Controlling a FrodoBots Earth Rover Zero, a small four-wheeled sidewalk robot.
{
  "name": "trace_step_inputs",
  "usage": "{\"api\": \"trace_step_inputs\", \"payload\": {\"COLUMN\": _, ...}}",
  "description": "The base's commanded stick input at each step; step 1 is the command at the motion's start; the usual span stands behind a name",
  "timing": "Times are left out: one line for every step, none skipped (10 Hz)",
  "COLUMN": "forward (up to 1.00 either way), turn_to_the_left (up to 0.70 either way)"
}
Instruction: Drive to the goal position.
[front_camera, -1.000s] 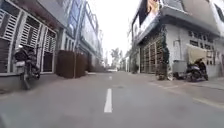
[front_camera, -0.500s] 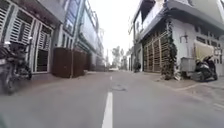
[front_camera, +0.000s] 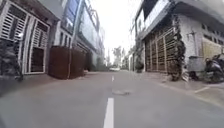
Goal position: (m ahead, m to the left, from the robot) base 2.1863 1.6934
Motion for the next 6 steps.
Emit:
{"api": "trace_step_inputs", "payload": {"forward": 1.0, "turn_to_the_left": 0.0}}
{"api": "trace_step_inputs", "payload": {"forward": 1.0, "turn_to_the_left": 0.0}}
{"api": "trace_step_inputs", "payload": {"forward": 1.0, "turn_to_the_left": 0.0}}
{"api": "trace_step_inputs", "payload": {"forward": 1.0, "turn_to_the_left": 0.0}}
{"api": "trace_step_inputs", "payload": {"forward": 1.0, "turn_to_the_left": 0.0}}
{"api": "trace_step_inputs", "payload": {"forward": 1.0, "turn_to_the_left": 0.0}}
